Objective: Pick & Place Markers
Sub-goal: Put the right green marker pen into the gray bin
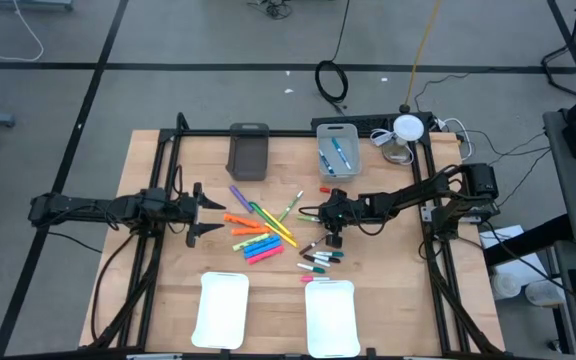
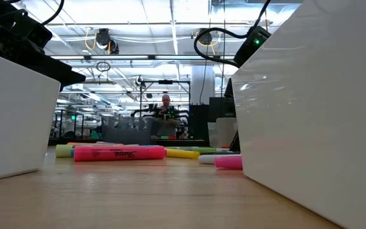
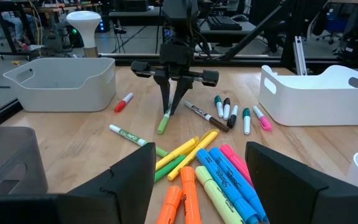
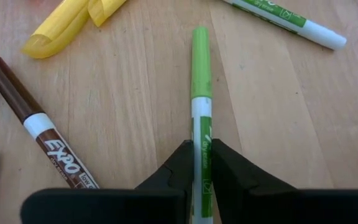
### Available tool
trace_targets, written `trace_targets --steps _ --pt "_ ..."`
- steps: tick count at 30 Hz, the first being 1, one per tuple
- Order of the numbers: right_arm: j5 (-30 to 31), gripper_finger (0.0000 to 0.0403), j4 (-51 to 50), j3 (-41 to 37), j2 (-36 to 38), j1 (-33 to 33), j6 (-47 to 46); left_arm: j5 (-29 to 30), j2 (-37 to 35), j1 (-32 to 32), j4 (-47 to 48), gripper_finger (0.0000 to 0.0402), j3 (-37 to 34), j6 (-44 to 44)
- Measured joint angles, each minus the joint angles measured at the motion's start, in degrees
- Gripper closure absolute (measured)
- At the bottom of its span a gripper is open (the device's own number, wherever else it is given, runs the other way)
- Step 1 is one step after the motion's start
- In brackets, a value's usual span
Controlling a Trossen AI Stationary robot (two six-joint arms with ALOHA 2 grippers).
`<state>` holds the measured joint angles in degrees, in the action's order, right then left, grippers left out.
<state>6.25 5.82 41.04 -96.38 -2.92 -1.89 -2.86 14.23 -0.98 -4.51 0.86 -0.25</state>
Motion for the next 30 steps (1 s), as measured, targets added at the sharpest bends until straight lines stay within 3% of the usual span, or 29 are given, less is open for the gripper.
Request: trace_targets --steps 30 --pt "-0.42 0.0375 0.38 -0.17 2.32 0.02 1.09 0.0 0.0 0.0 0.0 0.0151 0.0 0.0"
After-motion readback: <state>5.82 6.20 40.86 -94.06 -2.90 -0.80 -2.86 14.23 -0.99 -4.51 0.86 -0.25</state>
